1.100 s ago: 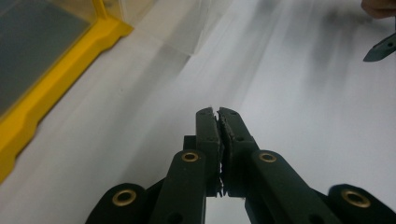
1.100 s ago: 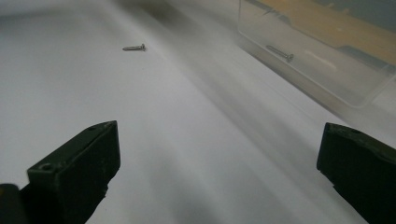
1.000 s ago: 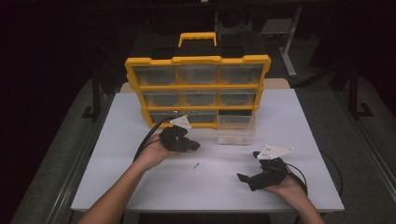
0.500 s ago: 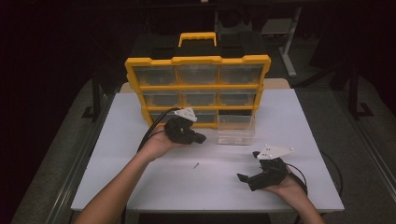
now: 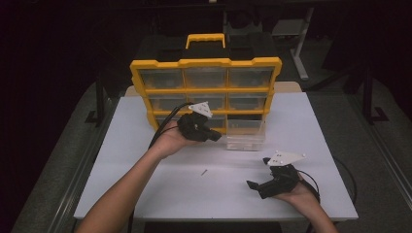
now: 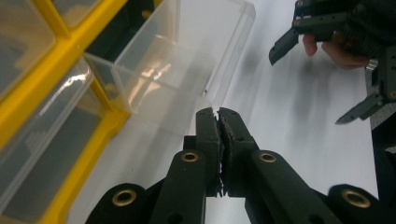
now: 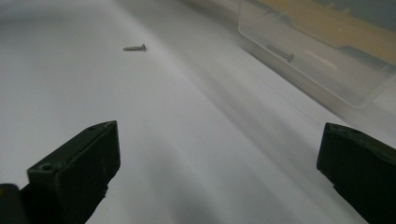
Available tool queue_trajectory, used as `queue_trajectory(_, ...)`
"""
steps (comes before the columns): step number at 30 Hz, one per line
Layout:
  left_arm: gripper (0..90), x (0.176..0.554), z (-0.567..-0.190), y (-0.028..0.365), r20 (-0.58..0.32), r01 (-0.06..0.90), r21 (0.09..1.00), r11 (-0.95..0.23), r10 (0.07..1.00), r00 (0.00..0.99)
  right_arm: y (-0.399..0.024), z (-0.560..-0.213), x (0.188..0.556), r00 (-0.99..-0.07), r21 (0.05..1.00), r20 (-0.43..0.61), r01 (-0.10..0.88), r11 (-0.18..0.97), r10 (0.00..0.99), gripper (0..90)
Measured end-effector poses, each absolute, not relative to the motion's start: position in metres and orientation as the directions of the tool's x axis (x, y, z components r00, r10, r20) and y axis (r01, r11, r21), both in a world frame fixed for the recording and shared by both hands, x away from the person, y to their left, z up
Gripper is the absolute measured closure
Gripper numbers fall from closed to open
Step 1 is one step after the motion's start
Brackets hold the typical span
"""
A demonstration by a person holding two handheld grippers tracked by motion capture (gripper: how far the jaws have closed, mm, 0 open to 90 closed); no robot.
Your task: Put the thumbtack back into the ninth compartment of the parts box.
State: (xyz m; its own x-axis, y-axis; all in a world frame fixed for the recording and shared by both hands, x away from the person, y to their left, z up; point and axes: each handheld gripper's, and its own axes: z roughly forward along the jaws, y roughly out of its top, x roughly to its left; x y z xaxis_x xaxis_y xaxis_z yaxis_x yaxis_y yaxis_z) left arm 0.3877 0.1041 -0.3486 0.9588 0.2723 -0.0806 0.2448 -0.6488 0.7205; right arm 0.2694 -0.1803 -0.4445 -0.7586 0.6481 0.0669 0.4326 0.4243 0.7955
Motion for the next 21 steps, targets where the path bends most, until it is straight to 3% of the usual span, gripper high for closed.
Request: queue_trajectory(21, 87.2, 0.404, -0.331, 0.063, -0.045, 0.196, 0.729, -0.655, 0.239, 0.970, -0.181, -0.444, 0.269, -0.759, 0.798, 0.070, 0.432, 0.421, 0.647, 0.0)
